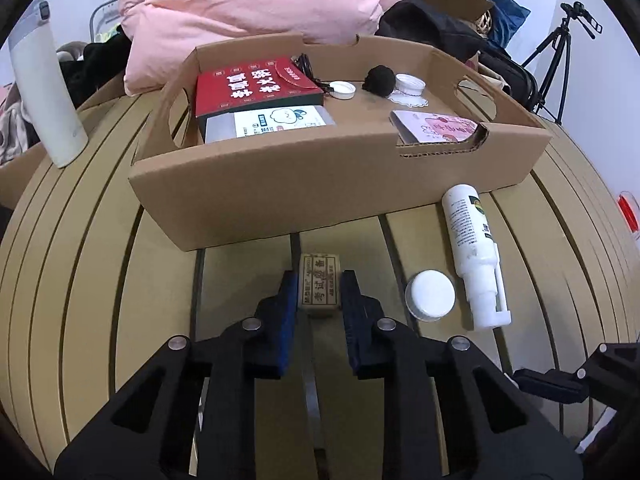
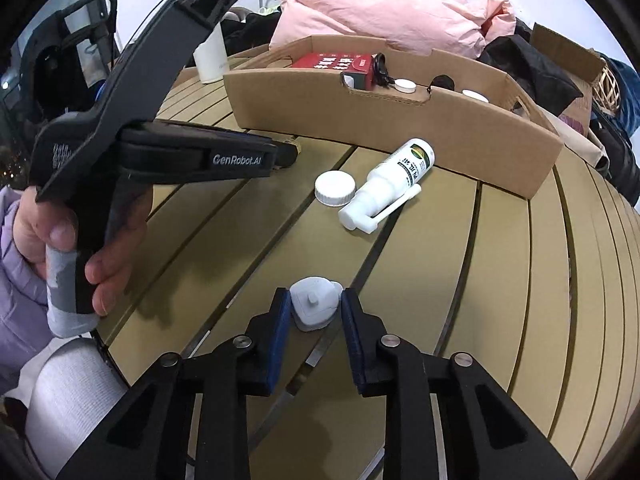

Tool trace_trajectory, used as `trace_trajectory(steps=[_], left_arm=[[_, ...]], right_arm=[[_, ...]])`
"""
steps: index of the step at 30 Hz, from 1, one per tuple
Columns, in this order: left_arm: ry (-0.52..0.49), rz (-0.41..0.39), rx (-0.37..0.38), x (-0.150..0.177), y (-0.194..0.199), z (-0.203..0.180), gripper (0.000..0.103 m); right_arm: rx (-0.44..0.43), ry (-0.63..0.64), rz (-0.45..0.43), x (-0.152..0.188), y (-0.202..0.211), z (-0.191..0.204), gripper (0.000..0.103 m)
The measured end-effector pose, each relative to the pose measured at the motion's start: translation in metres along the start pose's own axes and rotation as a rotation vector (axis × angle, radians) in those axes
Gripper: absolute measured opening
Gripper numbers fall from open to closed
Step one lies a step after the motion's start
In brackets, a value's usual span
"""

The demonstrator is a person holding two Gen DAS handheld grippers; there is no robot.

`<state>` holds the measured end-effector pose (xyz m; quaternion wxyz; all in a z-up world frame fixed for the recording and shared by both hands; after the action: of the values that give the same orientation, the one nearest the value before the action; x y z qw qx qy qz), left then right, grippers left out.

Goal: Organize objects
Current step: 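Grasp the white pump cap with the right gripper while the left grasps the small tan box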

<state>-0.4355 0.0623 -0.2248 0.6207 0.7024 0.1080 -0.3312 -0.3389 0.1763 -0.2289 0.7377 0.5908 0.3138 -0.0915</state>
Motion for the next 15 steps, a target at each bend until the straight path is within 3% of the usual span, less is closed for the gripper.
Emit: trace_trajectory(steps=[7, 12, 15], left_arm=[[0.038, -0.004, 0.034, 0.004, 0.031, -0.003, 0.018], [0.054, -0.096, 0.024, 0.009, 0.114, 0.003, 0.018], [0.066, -0.154, 0.0, 0.012, 0.168, 0.013, 0.018]], right_arm=[[0.016, -0.014, -0.002, -0.001, 0.005, -0.002, 0.028], [0.034, -0.015, -0.05, -0.006, 0.047, -0.007, 0.028], [0.029, -0.022, -0.105, -0.013, 0.093, -0.012, 0.028]])
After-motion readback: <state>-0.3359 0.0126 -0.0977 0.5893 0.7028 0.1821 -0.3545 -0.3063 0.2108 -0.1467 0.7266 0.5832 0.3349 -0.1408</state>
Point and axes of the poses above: each gripper's, at about its wrist camera, not at the fingertips, and y roughly against the way its jaws point, z to its left, x to its underside, the point moved 2 cm from there along -y, roughly the way its jaws point, and after that the axes turned 5 degrees about -y, right-handed, at the moved point
